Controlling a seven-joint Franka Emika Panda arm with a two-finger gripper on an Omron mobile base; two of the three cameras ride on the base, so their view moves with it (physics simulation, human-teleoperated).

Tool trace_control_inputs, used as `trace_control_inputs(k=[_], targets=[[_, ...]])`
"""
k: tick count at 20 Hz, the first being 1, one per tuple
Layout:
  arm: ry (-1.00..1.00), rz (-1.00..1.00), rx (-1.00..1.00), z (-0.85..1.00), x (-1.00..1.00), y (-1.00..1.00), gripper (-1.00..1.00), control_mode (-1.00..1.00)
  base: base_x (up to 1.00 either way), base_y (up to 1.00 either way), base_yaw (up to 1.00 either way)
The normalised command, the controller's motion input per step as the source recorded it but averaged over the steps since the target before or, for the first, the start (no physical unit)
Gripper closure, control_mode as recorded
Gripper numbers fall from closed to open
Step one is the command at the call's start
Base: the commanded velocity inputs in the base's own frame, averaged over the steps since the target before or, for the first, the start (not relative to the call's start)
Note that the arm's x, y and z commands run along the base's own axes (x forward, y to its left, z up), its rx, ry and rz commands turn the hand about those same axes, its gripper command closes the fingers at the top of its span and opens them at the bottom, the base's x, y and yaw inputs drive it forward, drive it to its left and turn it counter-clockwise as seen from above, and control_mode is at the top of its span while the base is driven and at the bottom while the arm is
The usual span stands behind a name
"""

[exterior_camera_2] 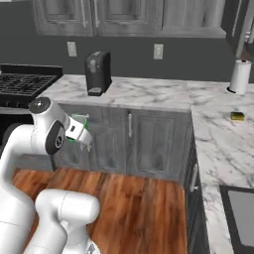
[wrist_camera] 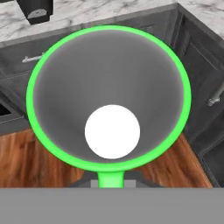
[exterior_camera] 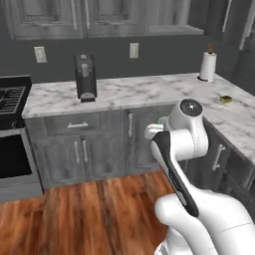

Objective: Move the mug from next to the sink to the open cabinet. Then, move the bowl with the onion to the fridge to clear the area for faucet cleaning.

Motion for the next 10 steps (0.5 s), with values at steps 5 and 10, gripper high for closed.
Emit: trace_control_inputs(k=[5,10], targets=[[0.00,0.00,0.00,0.00,0.00,0.00,1.00,1.00,1.00,-0.10,0.05],[0.00,0.00,0.00,0.00,0.00,0.00,1.00,1.00,1.00,-0.57,-0.11]])
